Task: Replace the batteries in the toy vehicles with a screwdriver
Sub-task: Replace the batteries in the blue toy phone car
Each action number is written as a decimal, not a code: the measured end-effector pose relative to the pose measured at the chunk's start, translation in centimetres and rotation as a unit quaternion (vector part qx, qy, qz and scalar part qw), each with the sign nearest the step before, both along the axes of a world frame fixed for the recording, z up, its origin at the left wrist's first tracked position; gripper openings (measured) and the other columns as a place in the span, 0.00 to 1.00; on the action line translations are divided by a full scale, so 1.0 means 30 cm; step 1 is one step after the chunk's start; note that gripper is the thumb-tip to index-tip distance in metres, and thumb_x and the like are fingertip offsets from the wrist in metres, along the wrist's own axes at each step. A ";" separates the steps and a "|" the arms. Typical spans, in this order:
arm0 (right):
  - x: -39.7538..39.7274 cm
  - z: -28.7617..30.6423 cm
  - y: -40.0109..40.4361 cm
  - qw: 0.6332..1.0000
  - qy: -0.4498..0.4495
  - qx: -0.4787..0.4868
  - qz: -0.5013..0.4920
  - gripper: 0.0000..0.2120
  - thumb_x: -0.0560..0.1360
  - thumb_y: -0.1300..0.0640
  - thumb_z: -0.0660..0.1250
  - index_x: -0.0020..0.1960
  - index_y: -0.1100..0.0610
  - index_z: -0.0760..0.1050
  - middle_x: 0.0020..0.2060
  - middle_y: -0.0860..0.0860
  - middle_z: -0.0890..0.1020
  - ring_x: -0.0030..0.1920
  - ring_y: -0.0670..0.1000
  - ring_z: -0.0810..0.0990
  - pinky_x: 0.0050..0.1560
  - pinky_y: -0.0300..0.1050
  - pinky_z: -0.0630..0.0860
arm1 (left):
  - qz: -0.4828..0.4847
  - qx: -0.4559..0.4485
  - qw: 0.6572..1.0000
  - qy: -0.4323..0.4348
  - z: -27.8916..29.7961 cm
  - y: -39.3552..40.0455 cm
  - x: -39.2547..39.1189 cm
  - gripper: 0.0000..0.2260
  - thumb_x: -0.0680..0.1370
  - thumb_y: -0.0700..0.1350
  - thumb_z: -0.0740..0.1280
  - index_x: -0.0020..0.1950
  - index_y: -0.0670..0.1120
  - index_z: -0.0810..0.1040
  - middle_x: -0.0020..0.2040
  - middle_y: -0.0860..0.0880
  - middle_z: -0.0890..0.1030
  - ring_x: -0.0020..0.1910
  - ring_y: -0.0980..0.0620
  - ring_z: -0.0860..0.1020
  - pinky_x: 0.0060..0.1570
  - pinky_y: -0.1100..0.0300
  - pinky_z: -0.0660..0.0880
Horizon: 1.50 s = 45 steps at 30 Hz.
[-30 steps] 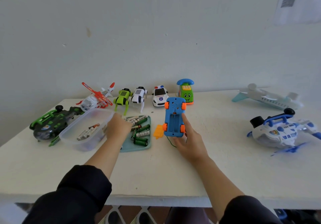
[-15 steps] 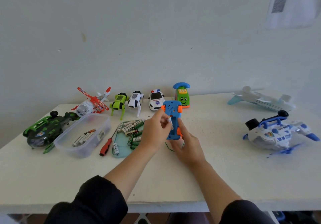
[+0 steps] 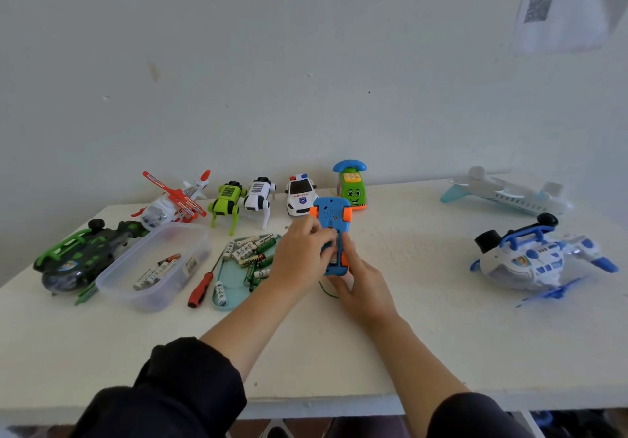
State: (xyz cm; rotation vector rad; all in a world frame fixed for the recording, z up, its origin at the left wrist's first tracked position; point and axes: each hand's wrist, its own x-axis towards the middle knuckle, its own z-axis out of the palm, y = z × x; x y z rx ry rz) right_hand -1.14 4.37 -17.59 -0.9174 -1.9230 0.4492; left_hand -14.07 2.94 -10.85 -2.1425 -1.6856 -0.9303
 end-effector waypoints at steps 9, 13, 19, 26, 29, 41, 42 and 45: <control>0.007 0.008 -0.007 1.000 -0.009 -0.001 -0.004 0.37 0.74 0.64 0.68 0.72 0.51 0.47 0.57 0.59 0.80 0.51 0.59 0.80 0.43 0.33 0.66 | -0.018 0.016 0.994 0.111 -0.013 -0.002 0.006 0.15 0.76 0.46 0.58 0.42 0.41 0.82 0.39 0.46 0.74 0.38 0.46 0.74 0.30 0.53 0.75; 0.004 0.010 -0.014 1.000 -0.019 -0.003 -0.002 0.36 0.75 0.63 0.67 0.71 0.50 0.46 0.59 0.58 0.78 0.54 0.59 0.79 0.45 0.38 0.69 | -0.026 -0.119 0.991 -0.059 0.056 -0.043 -0.022 0.10 0.79 0.45 0.63 0.56 0.44 0.81 0.55 0.48 0.72 0.53 0.51 0.72 0.53 0.58 0.71; 0.014 0.014 -0.017 0.999 -0.026 -0.039 0.008 0.36 0.77 0.61 0.64 0.70 0.48 0.40 0.65 0.54 0.75 0.67 0.58 0.71 0.53 0.35 0.65 | 0.293 -0.297 0.907 0.058 0.151 -0.072 -0.233 0.10 0.78 0.40 0.59 0.57 0.43 0.75 0.41 0.48 0.76 0.42 0.49 0.75 0.38 0.58 0.70; 0.014 0.027 -0.023 0.998 -0.028 -0.058 0.017 0.34 0.78 0.60 0.63 0.70 0.46 0.42 0.65 0.54 0.75 0.67 0.58 0.70 0.54 0.40 0.69 | 0.343 -0.465 0.805 0.134 0.047 -0.093 -0.329 0.11 0.76 0.35 0.60 0.58 0.39 0.75 0.47 0.46 0.77 0.51 0.47 0.77 0.51 0.55 0.74; 0.014 0.020 -0.021 0.998 -0.026 -0.053 0.014 0.34 0.78 0.60 0.64 0.70 0.46 0.43 0.64 0.54 0.76 0.67 0.58 0.71 0.53 0.38 0.67 | 0.338 -0.421 0.830 0.140 0.058 -0.092 -0.320 0.09 0.76 0.35 0.58 0.54 0.41 0.75 0.37 0.50 0.72 0.46 0.48 0.76 0.45 0.57 0.73; 0.016 0.037 -0.038 0.999 -0.001 -0.038 0.005 0.33 0.77 0.60 0.66 0.69 0.44 0.46 0.61 0.52 0.78 0.55 0.54 0.79 0.45 0.31 0.66 | 0.017 -0.126 0.966 -0.226 0.126 -0.095 -0.029 0.05 0.74 0.40 0.70 0.47 0.47 0.76 0.37 0.52 0.75 0.34 0.55 0.74 0.29 0.71 0.69; 0.016 0.037 -0.037 0.999 0.001 -0.035 0.002 0.34 0.76 0.61 0.66 0.69 0.45 0.47 0.60 0.53 0.78 0.54 0.54 0.79 0.44 0.31 0.66 | 0.013 -0.097 0.975 -0.198 0.106 -0.088 -0.018 0.04 0.73 0.39 0.70 0.43 0.45 0.76 0.38 0.52 0.75 0.35 0.55 0.74 0.29 0.71 0.69; 0.012 0.029 -0.033 1.000 0.004 -0.020 -0.002 0.35 0.75 0.62 0.68 0.71 0.49 0.50 0.57 0.55 0.80 0.50 0.55 0.80 0.43 0.32 0.66 | -0.003 -0.023 0.997 -0.070 0.029 -0.069 -0.003 0.02 0.73 0.36 0.69 0.42 0.41 0.78 0.42 0.48 0.75 0.39 0.50 0.76 0.35 0.66 0.71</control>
